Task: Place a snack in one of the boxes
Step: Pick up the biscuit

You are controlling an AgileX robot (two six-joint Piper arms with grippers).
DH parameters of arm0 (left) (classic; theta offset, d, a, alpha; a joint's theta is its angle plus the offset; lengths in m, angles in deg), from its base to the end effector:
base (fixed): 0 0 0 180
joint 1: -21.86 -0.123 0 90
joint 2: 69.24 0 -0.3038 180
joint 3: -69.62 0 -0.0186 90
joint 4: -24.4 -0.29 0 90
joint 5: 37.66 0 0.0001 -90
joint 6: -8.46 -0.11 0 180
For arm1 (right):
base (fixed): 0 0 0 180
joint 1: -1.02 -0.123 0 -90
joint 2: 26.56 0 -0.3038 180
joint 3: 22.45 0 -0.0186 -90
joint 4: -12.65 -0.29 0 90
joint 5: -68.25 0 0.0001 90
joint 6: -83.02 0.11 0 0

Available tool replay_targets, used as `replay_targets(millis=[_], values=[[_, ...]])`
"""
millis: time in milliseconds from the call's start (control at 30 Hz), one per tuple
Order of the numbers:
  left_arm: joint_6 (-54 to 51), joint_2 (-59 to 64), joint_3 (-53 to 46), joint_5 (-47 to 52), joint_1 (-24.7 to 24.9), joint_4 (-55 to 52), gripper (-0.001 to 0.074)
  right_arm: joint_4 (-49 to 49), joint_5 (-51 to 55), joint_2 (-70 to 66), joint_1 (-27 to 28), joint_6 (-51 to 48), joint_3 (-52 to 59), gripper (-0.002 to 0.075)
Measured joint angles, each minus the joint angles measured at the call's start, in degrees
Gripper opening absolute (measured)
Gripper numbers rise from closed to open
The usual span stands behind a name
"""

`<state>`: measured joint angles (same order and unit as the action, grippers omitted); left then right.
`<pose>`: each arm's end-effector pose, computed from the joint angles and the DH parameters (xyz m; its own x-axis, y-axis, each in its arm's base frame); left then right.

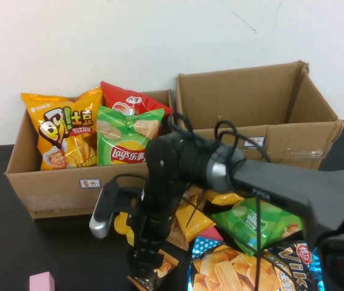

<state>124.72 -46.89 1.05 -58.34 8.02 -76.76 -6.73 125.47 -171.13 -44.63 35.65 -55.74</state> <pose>0.1179 -0.0101 0.2433 -0.1110 -0.2668 -0.9573 0.0858 0.9571 -0.2767 0.3613 0.4135 0.1083 -0.1113 -0.9327 -0.3432 -0.9926 0.0876 0.0838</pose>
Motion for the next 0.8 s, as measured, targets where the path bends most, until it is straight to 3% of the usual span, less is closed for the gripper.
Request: replay_targets(millis=[233, 633, 700, 800], values=[[-2.15, 0.0, 0.0, -0.9, 0.37, 0.0, -0.0001, 3.47, -0.92, -4.54, 0.0, 5.16, -2.13, 0.061], [-2.63, 0.0, 0.0, -1.03, 0.37, 0.0, -0.0001, 4.32, -1.18, -7.65, -0.77, 2.96, -2.65, 0.0606], [-2.63, 0.0, 0.0, -1.07, 0.37, 0.0, 0.0, 4.55, -1.22, -7.79, -0.9, 3.1, -2.75, 0.0574], [-2.77, 0.0, 0.0, -1.07, 0.37, 0.0, -0.0001, 4.9, -1.51, -7.92, -0.9, 3.77, -2.86, 0.045]])
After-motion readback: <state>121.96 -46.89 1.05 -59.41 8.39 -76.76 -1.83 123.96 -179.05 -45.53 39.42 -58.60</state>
